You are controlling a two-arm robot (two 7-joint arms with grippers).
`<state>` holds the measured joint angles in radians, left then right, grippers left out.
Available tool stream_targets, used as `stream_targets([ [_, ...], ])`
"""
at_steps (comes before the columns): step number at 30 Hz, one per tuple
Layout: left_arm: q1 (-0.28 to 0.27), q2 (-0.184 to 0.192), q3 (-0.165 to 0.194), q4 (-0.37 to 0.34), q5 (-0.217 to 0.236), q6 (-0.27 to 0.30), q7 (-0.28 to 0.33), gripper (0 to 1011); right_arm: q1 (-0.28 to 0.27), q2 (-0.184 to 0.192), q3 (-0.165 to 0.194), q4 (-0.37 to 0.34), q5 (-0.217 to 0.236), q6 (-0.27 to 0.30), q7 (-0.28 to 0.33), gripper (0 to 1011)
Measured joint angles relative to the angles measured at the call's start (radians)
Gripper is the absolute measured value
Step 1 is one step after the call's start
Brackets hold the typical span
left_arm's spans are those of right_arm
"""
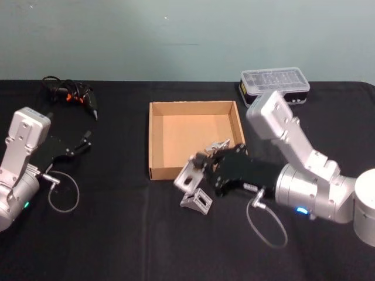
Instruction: Use one hand to pick up the angle iron from the table and place it into the box.
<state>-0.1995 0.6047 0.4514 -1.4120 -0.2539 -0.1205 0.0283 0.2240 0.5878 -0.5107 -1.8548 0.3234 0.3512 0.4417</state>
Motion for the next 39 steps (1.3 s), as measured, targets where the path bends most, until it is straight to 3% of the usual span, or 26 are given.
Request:
stream_targets([
  [5,0.0,0.0,0.0,0.0,0.0,0.0,0.0,1000,0.027,-0.025,0.04,0.025,-0.026,-0.015,-0.042,53],
  [13,0.0,0.0,0.0,0.0,0.0,0.0,0.0,1000,0.1,-0.083,0.038,0.128,-0.071,-0.033,-0.052,53],
  [24,0.0,0.0,0.0,0.0,0.0,0.0,0.0,1000,0.233,-0.203,-0.004,0.389,-0.099,-0.066,0.009,52],
  [39,0.0,0.0,0.0,0.0,0.0,0.0,0.0,1000,0.329,-0.279,-0.055,0.613,-0.115,-0.086,0.064,52],
])
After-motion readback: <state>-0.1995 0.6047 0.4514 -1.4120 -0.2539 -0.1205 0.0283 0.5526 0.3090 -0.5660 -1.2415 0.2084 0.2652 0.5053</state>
